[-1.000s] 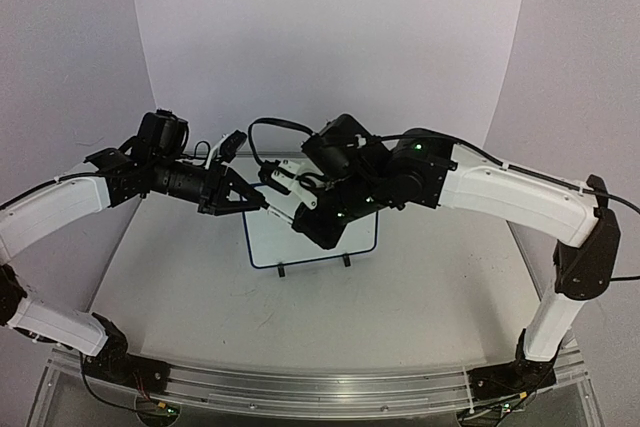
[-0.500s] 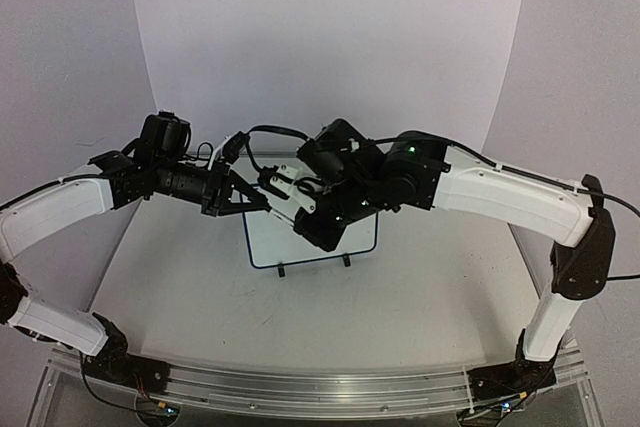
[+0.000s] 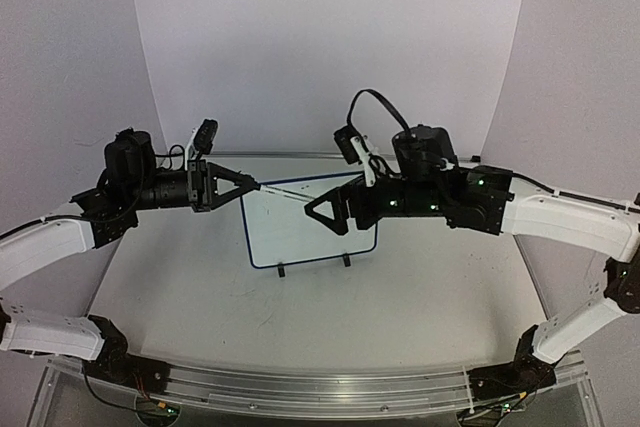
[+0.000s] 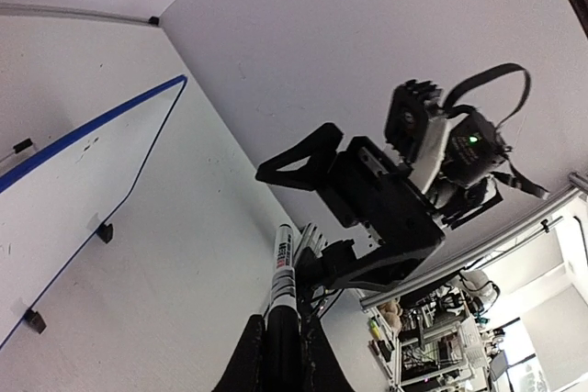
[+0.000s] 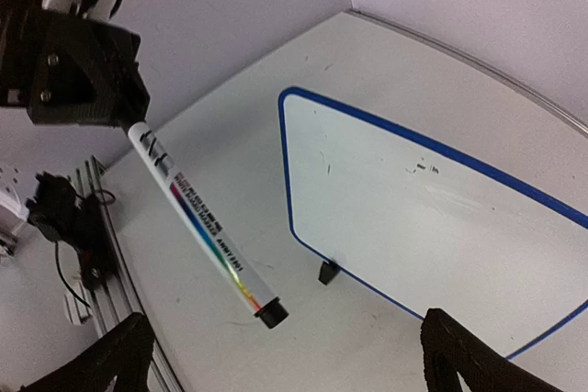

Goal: Write a sentence on the whiteboard
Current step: Pass from the right arm to the left, then open the whiteboard marker from the whiteboard marker.

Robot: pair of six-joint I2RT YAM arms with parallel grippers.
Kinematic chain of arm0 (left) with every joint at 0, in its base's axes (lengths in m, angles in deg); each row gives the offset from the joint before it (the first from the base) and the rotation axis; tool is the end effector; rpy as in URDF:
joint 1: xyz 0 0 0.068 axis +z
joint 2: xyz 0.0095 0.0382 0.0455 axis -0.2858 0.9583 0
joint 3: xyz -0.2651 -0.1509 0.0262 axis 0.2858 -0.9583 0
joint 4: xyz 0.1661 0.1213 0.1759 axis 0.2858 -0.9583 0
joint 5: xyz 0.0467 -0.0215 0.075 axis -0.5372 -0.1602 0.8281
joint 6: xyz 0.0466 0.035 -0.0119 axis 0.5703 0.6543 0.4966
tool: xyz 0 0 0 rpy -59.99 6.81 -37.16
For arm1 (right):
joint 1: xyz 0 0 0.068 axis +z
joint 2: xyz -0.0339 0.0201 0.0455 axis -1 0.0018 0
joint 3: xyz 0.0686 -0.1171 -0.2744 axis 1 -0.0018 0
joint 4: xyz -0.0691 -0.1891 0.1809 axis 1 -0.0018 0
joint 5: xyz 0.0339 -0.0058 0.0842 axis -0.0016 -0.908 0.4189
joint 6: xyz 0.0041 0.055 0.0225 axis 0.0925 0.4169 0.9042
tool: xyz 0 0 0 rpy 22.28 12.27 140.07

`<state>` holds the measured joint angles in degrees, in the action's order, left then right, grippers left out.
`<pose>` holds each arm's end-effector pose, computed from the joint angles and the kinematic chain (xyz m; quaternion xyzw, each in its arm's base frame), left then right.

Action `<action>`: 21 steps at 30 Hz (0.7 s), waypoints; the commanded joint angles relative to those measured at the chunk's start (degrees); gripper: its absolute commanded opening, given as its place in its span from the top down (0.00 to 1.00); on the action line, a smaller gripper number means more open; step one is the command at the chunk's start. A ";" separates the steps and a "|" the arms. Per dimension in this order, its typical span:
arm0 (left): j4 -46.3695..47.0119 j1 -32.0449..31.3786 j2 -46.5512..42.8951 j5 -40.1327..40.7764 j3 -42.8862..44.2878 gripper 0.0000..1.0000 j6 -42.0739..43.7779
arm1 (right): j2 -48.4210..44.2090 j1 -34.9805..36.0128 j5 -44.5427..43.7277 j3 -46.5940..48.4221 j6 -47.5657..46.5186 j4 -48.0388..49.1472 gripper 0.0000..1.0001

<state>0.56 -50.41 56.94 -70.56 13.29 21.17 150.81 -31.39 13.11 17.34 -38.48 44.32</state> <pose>0.1880 -0.1617 0.3537 0.1767 0.7253 -0.5949 0.2981 0.1814 0.3075 0.3754 -0.3747 0.7486 0.3551 0.4161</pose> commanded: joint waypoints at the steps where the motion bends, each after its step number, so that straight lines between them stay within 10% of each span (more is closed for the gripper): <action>1: 18.70 0.05 -3.23 0.60 -2.61 1.00 -6.10 | -1.77 -2.79 14.87 -6.36 13.52 25.60 0.03; 21: 26.82 0.03 -2.95 -3.35 -5.06 1.00 -9.17 | 4.28 -3.20 31.48 -6.82 27.93 47.75 0.15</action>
<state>26.04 -50.41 54.15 -72.63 7.72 11.89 154.27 -34.79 42.23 8.62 -12.53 87.43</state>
